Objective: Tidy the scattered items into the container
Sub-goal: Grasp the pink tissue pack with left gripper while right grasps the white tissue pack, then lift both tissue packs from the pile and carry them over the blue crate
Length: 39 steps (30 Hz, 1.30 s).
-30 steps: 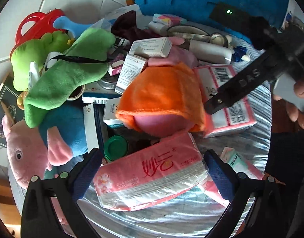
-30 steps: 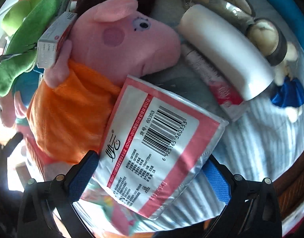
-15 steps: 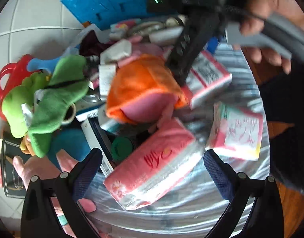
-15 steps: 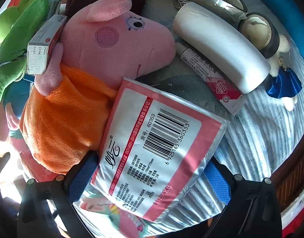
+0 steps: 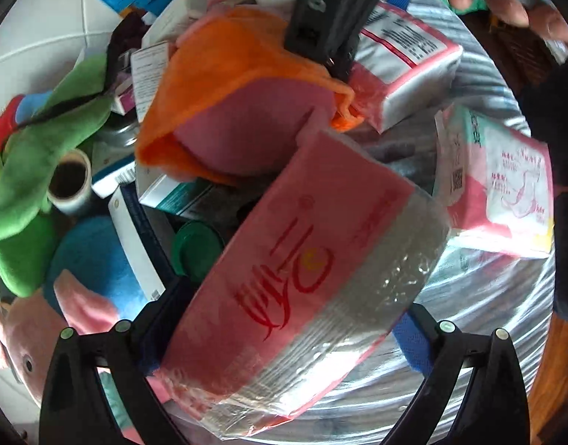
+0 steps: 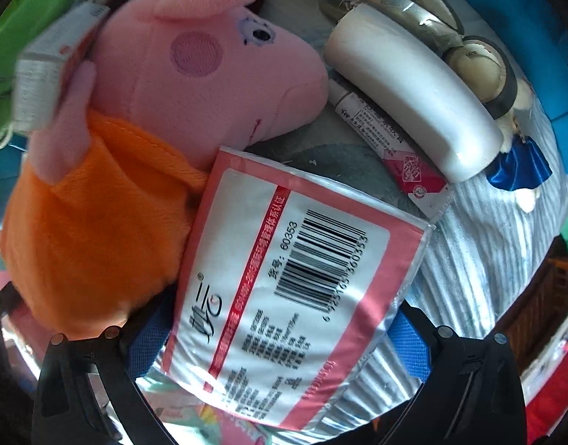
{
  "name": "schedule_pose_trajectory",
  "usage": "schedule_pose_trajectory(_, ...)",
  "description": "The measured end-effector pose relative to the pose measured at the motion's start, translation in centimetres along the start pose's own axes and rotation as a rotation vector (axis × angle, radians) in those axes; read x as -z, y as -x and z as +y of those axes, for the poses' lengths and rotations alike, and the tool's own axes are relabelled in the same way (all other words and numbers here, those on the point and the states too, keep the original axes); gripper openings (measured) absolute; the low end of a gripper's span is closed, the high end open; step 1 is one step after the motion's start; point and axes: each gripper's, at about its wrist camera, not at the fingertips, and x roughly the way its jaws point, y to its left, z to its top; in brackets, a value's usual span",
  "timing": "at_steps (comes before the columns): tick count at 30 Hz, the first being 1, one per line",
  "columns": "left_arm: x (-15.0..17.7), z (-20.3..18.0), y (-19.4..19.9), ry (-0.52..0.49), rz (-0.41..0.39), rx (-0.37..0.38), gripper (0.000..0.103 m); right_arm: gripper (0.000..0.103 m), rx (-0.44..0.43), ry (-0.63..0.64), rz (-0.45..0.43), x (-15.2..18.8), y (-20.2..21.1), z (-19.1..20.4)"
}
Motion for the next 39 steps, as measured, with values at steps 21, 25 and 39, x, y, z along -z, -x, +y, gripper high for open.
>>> schedule_pose_trajectory(21, 2.3, 1.9, 1.9, 0.404, -0.018, 0.038, 0.074, 0.099, 0.09, 0.346, -0.063, 2.0, 2.0, 3.1)
schedule_pose_trajectory(25, 2.4, 1.1, 2.6, 0.437, -0.02, 0.031, 0.074, 0.099, 0.082, 0.339, -0.076, 2.1, 3.1, 3.5)
schedule_pose_trajectory(39, 2.8, -0.8, 6.1, 0.555, -0.037, -0.043, 0.074, 0.099, 0.042, 0.347, -0.089, 3.1, 7.2, 5.5)
